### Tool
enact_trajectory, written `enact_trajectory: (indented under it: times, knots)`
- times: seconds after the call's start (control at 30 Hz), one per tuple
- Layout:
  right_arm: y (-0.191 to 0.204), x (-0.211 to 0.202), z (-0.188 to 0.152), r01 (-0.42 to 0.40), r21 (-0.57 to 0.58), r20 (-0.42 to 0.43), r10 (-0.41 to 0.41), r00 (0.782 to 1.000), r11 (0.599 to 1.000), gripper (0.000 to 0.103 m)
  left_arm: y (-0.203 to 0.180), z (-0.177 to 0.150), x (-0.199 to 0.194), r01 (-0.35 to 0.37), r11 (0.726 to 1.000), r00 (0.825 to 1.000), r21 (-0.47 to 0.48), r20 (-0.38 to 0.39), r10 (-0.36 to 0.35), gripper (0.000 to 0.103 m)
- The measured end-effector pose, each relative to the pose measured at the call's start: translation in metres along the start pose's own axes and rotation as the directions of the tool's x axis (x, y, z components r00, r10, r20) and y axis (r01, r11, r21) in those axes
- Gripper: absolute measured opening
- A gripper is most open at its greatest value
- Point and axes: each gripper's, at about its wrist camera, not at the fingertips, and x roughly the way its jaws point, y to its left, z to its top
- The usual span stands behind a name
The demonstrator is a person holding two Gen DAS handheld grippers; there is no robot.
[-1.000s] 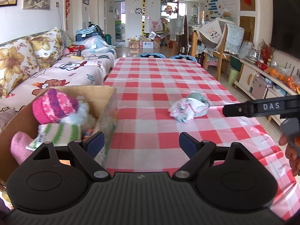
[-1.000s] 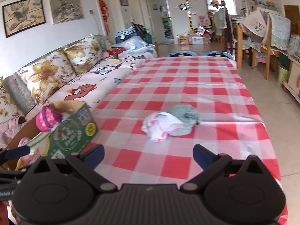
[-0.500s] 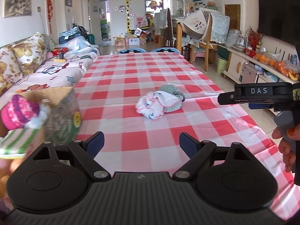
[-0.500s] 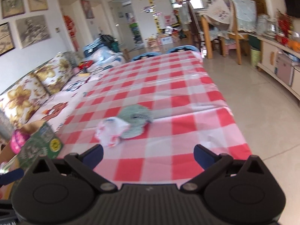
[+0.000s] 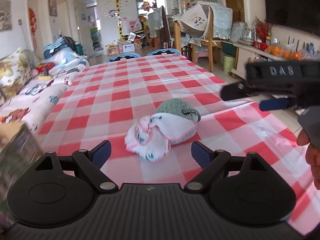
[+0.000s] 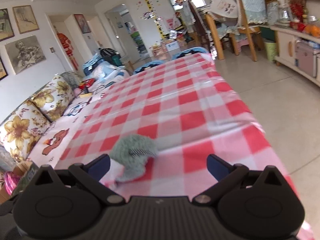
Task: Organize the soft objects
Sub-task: 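Move both tools back to the white cloth bundle and green fluffy plush, then grasp the green fluffy plush with the right tool while the left grasps the white cloth bundle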
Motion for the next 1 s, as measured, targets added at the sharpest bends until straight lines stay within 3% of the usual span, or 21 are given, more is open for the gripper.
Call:
enact_trajectory:
  times: [0.33, 0.6, 0.8, 0.87, 1.0]
  knots:
    - [0.015, 0.075, 0.0, -0.081, -0.012, -0.053, 0.08, 0.995, 0.997, 0.102, 0.011, 0.003, 0.057, 0.039, 0.998, 0.999, 0.045, -0.005, -0.039, 0.103]
    - [0.033, 0.108, 0.001, -0.111, -0.061, -0.087, 0.106, 0.991, 0.992, 0.101, 0.012, 0.0, 0.063, 0.094, 0.995, 0.996, 0.037, -0.001, -0.094, 0.103]
    - [0.032, 0.118, -0.001, -0.128, -0.016, -0.116, 0.125, 0.985, 0.992, 0.082, 0.008, -0.002, 0.053, 0.121, 0.992, 0.993, 0.038, 0.001, -0.121, 0.084]
    - [0.032, 0.118, 0.0, -0.121, -0.029, -0.123, 0.117, 0.985, 0.992, 0.072, 0.009, -0.003, 0.051, 0.125, 0.992, 0.992, 0.03, 0.0, -0.126, 0.082]
    - [0.031, 0.115, -0.002, -0.13, -0.023, -0.132, 0.126, 0.983, 0.991, 0.068, 0.01, -0.006, 0.048, 0.13, 0.991, 0.992, 0.034, 0.001, -0.13, 0.079]
